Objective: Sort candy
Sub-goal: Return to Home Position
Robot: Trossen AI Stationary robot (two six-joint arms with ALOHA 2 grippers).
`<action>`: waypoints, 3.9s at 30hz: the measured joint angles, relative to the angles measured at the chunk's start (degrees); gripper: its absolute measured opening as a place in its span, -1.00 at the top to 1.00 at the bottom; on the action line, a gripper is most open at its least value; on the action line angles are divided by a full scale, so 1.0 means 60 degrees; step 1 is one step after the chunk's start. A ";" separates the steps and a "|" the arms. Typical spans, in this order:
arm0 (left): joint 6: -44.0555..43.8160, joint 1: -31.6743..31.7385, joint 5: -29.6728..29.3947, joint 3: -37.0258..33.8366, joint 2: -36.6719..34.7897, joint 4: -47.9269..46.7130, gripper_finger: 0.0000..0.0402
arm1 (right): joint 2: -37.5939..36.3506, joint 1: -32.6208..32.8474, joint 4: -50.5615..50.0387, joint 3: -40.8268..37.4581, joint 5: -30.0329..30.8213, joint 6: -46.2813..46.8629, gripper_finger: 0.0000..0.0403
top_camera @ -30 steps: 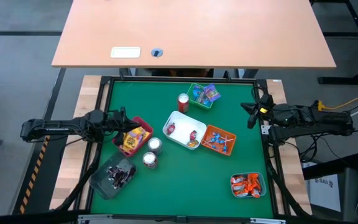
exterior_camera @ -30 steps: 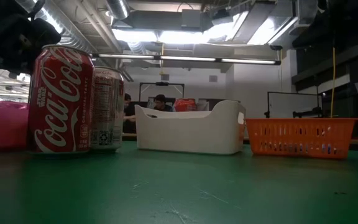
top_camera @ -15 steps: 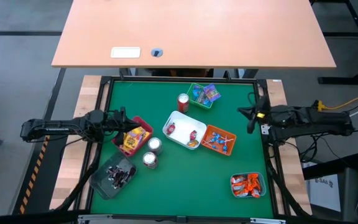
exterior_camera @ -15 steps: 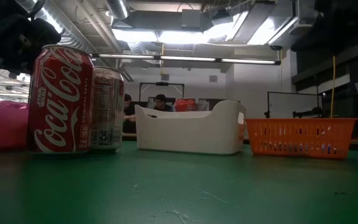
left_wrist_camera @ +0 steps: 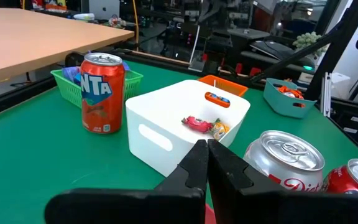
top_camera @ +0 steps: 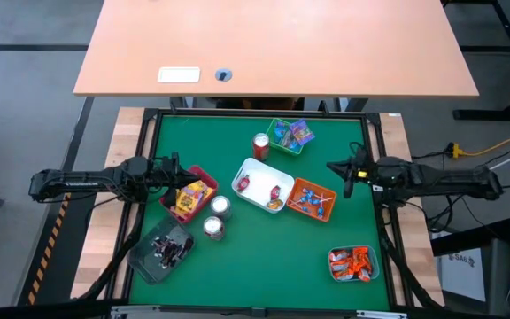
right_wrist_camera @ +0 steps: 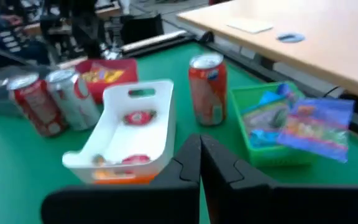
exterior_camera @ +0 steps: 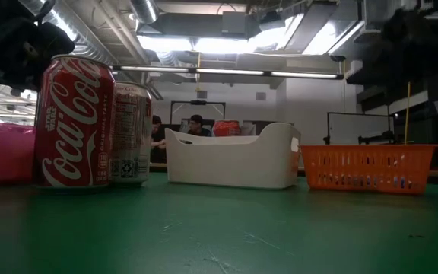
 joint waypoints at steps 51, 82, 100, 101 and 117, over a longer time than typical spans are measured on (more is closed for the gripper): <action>-0.0004 -0.0003 0.0000 0.0000 0.0004 0.0004 1.00 | -0.3519 -0.2243 0.2501 -0.2803 -0.5800 -0.1166 0.99; -0.0004 -0.0001 0.0000 0.0000 0.0004 0.0004 1.00 | -0.3519 -0.2243 0.2483 -0.2803 -0.5738 -0.1133 0.99; -0.0004 -0.0004 0.0003 0.0000 -0.1713 0.0004 1.00 | -0.3515 -0.2243 0.2479 -0.2803 -0.5734 -0.1133 0.99; -0.0004 -0.0004 0.0002 0.0000 -0.1827 0.0004 1.00 | -0.3517 -0.2243 0.2479 -0.2803 -0.5734 -0.1133 0.99; -0.0001 -0.0004 -0.0001 -0.0004 -0.1909 0.0084 1.00 | -0.3515 -0.2240 0.2479 -0.2803 -0.5730 -0.1130 0.99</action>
